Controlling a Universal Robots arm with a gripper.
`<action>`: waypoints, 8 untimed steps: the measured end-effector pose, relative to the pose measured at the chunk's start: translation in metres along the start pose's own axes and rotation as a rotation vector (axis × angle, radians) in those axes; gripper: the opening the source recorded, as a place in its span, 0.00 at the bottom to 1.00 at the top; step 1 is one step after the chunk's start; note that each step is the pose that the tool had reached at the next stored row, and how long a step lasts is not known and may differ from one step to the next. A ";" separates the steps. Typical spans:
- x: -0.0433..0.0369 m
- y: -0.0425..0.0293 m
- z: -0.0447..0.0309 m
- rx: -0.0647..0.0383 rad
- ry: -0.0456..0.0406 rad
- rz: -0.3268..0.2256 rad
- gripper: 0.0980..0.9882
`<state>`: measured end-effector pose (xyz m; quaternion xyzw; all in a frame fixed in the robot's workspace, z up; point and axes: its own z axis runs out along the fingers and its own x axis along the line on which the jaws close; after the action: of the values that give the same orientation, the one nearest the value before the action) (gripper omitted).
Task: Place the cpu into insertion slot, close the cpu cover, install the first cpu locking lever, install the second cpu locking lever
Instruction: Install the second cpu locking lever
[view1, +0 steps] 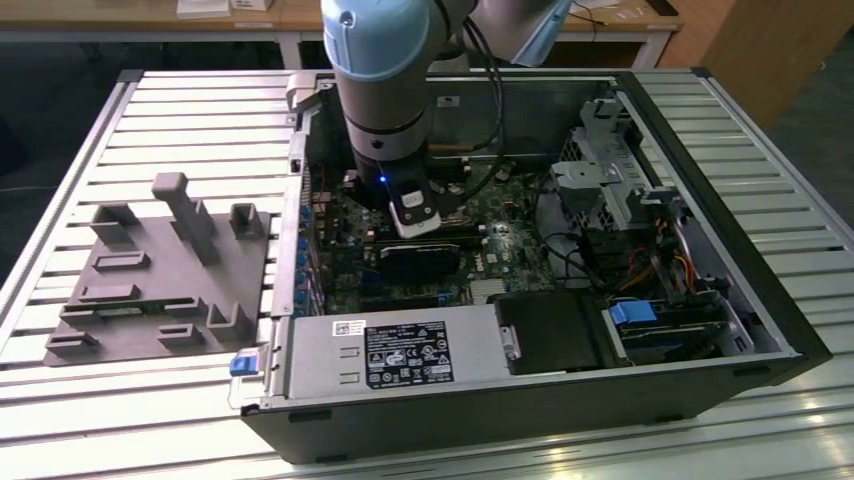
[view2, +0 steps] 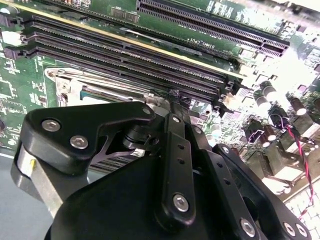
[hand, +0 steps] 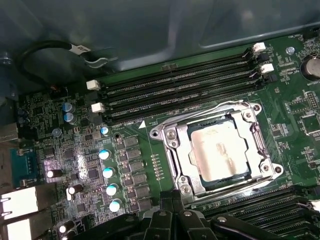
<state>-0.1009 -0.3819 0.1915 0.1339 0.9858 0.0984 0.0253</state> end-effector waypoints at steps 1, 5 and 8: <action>0.0000 0.0001 0.0000 0.002 -0.0007 0.000 0.00; -0.0001 0.0008 -0.0035 0.006 -0.0017 0.000 0.00; -0.0002 0.0017 -0.0084 0.006 -0.0017 0.000 0.00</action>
<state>-0.1010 -0.3819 0.2001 0.1339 0.9861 0.0954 0.0258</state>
